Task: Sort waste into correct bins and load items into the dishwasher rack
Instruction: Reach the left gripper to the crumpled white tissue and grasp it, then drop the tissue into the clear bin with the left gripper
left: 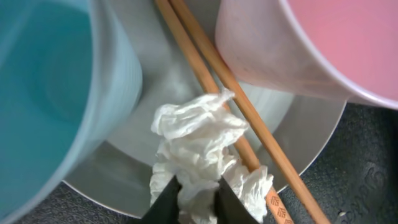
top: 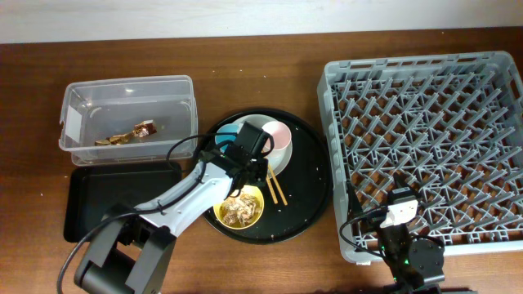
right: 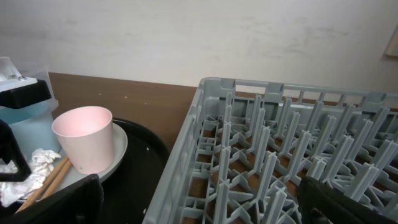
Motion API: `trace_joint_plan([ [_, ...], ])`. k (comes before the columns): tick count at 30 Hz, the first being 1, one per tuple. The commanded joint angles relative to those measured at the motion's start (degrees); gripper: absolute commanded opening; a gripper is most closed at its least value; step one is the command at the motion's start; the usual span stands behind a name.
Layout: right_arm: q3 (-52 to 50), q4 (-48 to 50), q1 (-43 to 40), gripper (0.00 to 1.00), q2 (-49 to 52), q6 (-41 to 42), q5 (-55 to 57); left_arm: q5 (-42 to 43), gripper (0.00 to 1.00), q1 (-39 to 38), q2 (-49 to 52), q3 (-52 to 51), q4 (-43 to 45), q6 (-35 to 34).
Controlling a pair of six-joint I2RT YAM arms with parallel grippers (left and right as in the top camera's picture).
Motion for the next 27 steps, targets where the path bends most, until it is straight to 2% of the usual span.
trace_joint_plan([
  [1, -0.31, -0.33, 0.37, 0.98, -0.31, 0.07, 0.48, -0.44, 0.04, -0.22, -0.59, -0.5, 0.15, 0.09],
  [3, -0.31, -0.33, 0.37, 0.98, -0.31, 0.07, 0.48, -0.44, 0.0, -0.22, -2.08, -0.5, 0.15, 0.09],
  [12, -0.31, -0.33, 0.37, 0.98, -0.31, 0.07, 0.48, -1.33, 0.0, -0.15, -21.2, -0.5, -5.25, 0.09],
  [16, -0.31, -0.33, 0.37, 0.98, -0.31, 0.07, 0.48, -13.66, 0.0, 2.14, -27.17, -0.5, -6.01, 0.04],
  [18, -0.31, -0.33, 0.37, 0.98, -0.31, 0.07, 0.48, -16.92, 0.01, 6.08, -27.65, -0.5, -5.05, 0.04],
  [21, -0.31, -0.33, 0.37, 0.98, -0.31, 0.07, 0.48, -17.29, 0.0, 15.58, -25.86, -0.52, -3.19, 0.04],
  [25, -0.31, -0.33, 0.37, 0.98, -0.31, 0.07, 0.48, -13.44, 0.01, 24.81, -19.32, -0.52, 3.85, 0.07],
  [27, -0.31, -0.33, 0.37, 0.98, -0.31, 0.07, 0.48, -12.37, 0.0, 26.43, -15.04, -0.52, 8.04, 0.07],
])
